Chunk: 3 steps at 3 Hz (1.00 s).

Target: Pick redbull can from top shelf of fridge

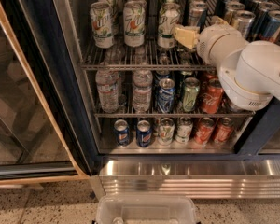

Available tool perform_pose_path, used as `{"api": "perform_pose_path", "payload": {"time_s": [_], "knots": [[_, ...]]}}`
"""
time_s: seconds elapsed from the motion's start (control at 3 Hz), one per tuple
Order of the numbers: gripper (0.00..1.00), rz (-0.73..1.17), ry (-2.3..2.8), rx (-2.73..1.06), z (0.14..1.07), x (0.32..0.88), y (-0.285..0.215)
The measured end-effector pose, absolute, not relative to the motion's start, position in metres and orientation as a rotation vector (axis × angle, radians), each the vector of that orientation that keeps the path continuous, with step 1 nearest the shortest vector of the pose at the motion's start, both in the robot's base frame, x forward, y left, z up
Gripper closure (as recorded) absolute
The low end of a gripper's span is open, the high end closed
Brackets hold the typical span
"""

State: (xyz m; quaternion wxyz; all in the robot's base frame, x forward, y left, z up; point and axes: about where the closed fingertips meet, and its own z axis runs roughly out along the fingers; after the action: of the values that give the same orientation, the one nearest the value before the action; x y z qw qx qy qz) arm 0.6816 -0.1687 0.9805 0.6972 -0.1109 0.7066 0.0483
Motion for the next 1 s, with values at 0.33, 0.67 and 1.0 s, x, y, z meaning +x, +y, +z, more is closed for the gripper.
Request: {"api": "perform_pose_path", "payload": {"time_s": [0.33,0.67,1.0], "knots": [[0.33,0.105,1.577,-0.241,0.9799,0.682,-0.1696],[0.32,0.096,1.579,-0.224,0.9794,0.6834,-0.1707],[0.34,0.075,1.579,-0.194,0.9801,0.6848,-0.1715]]}}
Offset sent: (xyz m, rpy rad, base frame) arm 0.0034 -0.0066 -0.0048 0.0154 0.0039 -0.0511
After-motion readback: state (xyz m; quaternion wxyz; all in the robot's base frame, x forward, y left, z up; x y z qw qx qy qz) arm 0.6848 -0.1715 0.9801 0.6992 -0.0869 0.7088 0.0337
